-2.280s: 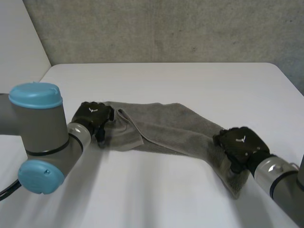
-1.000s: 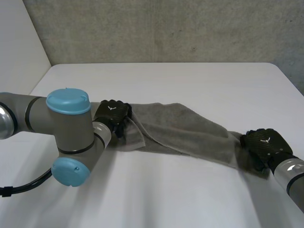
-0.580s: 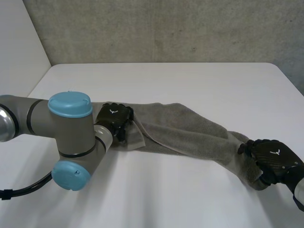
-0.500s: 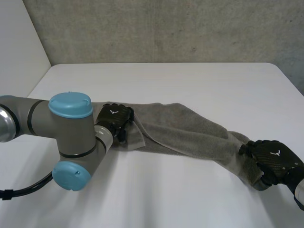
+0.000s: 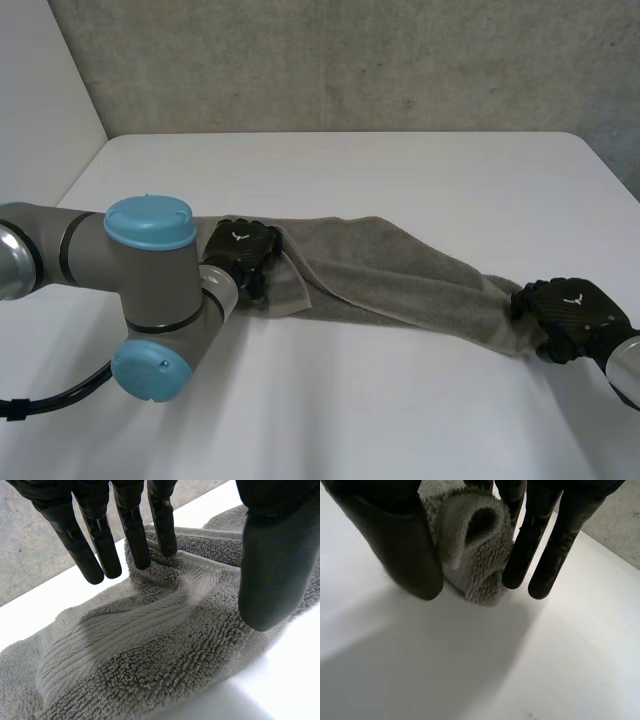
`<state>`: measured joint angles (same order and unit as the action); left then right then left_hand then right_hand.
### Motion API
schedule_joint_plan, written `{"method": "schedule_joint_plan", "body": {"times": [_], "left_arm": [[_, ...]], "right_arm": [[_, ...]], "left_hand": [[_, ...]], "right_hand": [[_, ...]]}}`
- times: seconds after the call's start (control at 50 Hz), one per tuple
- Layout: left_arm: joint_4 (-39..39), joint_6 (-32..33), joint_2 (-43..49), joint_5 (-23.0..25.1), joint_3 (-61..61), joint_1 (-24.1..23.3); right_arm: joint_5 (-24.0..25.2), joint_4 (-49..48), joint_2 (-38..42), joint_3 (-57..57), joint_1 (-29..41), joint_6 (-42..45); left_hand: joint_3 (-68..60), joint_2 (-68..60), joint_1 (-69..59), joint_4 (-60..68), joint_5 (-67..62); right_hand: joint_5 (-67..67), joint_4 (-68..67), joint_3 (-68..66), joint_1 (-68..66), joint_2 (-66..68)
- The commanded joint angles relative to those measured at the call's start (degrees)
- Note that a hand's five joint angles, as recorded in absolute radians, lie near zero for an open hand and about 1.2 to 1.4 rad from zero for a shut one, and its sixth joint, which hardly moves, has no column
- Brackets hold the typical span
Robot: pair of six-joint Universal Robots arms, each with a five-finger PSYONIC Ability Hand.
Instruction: Fold the towel.
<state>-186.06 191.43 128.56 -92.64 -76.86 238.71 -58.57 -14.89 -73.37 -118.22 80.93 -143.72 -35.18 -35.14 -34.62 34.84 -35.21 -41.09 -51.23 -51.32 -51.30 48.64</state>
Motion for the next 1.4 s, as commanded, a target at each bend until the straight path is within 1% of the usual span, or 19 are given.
{"method": "schedule_joint_plan", "body": {"times": [0.02,0.04,0.1,0.2,0.26,0.36,0.48,0.6,0.64,0.82,0.88,0.94,0.96,0.98,1.0,1.02,1.04,1.12,1.4], "left_arm": [[0.0,0.0,0.2,0.0,0.04,0.0],[0.0,0.0,0.2,0.0,0.04,0.0],[0.0,0.0,0.2,-0.09,0.04,0.0],[0.0,-0.09,-0.23,-0.35,0.04,0.0],[0.17,-0.61,-0.85,-0.35,-0.14,0.0],[0.53,-4.04,-1.47,-0.35,0.04,-0.18],[0.35,-9.66,-0.59,-0.35,2.58,-1.49],[0.79,-10.11,2.93,-0.44,6.1,-2.99],[2.01,-10.02,5.2,-0.35,8.38,-4.57],[6.41,-9.93,12.16,-0.44,15.33,-6.51],[8.88,-9.84,14.88,-1.32,18.76,-7.21],[10.99,-9.84,16.73,-3.6,21.57,-7.39],[11.51,-9.76,17.16,-5.17,22.62,-7.39],[11.77,-9.76,17.25,-6.84,23.41,-7.39],[11.78,-9.76,17.25,-6.86,23.42,-7.39],[11.86,-9.76,17.17,-8.51,23.94,-7.3],[11.86,-9.76,17.17,-8.53,23.95,-7.3],[11.87,-9.93,15.77,-11.25,23.42,-6.86],[11.34,-10.11,7.42,-10.9,15.87,-3.61]], "right_arm": [[-2.42,-1.01,0.59,2.29,2.47,-0.24],[-3.47,-1.02,0.59,3.08,2.83,-0.68],[-5.58,-1.02,0.33,4.92,3.44,-1.29],[-6.3,-1.1,-0.81,6.6,4.68,-4.11],[-6.21,-1.19,-5.72,7.65,5.38,-13.75],[-5.95,-1.19,-5.82,7.57,5.73,-18.43],[-6.21,-1.1,-3.72,6.86,6.52,-17.91],[-6.12,-0.93,-2.92,6.78,6.7,-16.5],[-5.86,-0.93,-2.83,6.51,6.52,-15.89],[-5.94,-1.02,-2.83,6.07,6.61,-15.62],[-5.86,-1.02,-2.92,5.81,6.61,-15.62],[-5.77,-1.02,-2.92,5.72,6.7,-15.53],[-5.68,-1.02,-2.92,5.63,6.61,-15.53],[-5.68,-1.02,-2.92,5.63,6.61,-15.27],[-5.68,-1.02,-2.92,5.63,6.61,-15.27],[-5.68,-1.02,-2.92,5.63,6.52,-14.92],[-5.68,-1.02,-2.92,5.63,6.52,-14.92],[-5.68,-1.02,-2.92,5.63,6.26,-14.22],[-5.5,-1.02,-2.83,5.81,6.52,-14.22]], "left_hand": [[4.28,4.23,3.71,-3.94,14.31],[4.28,4.23,3.71,-3.94,14.31],[4.28,4.23,3.71,-3.94,14.31],[4.11,4.07,3.54,-3.77,14.14],[3.94,3.9,3.38,-3.6,13.97],[3.94,3.9,3.38,-3.6,13.97],[4.11,4.07,3.54,-3.77,14.14],[4.44,4.4,3.88,-4.11,14.48],[5.11,5.07,4.55,-4.77,15.14],[6.13,6.08,5.56,-5.79,16.16],[5.62,5.58,5.06,-5.28,15.65],[2.93,2.89,2.37,-2.59,12.96],[-1.07,-1.11,-1.63,1.41,8.97],[-6.94,-6.98,-7.5,7.27,3.1],[-6.99,-7.04,-7.56,7.33,3.04],[-13.16,-13.2,-13.72,13.49,-3.12],[-13.22,-13.26,-13.78,13.56,-3.19],[-23.79,-23.84,-24.36,24.13,-13.76],[-20.3,-20.34,-20.86,20.64,-10.27]], "right_hand": [[-20.98,-20.85,-20.76,-20.77,23.43],[-28.83,-28.7,-28.6,-28.62,31.28],[-28.91,-28.77,-28.68,-28.7,31.36],[-28.91,-28.77,-28.68,-28.7,31.36],[-28.91,-28.77,-28.68,-28.7,31.36],[-28.91,-28.77,-28.68,-28.7,31.36],[-28.91,-28.77,-28.68,-28.7,31.36],[-28.91,-28.77,-28.68,-28.7,31.36],[-28.91,-28.77,-28.68,-28.7,31.36],[-28.91,-28.77,-28.68,-28.7,31.36],[-28.91,-28.77,-28.68,-28.7,31.36],[-28.91,-28.77,-28.68,-28.7,31.36],[-28.91,-28.77,-28.68,-28.7,31.36],[-28.91,-28.77,-28.68,-28.7,31.36],[-28.91,-28.77,-28.68,-28.7,31.36],[-28.91,-28.77,-28.68,-28.7,31.36],[-28.91,-28.77,-28.68,-28.7,31.36],[-28.91,-28.77,-28.68,-28.7,31.36],[-28.91,-28.77,-28.68,-28.7,31.36]]}}
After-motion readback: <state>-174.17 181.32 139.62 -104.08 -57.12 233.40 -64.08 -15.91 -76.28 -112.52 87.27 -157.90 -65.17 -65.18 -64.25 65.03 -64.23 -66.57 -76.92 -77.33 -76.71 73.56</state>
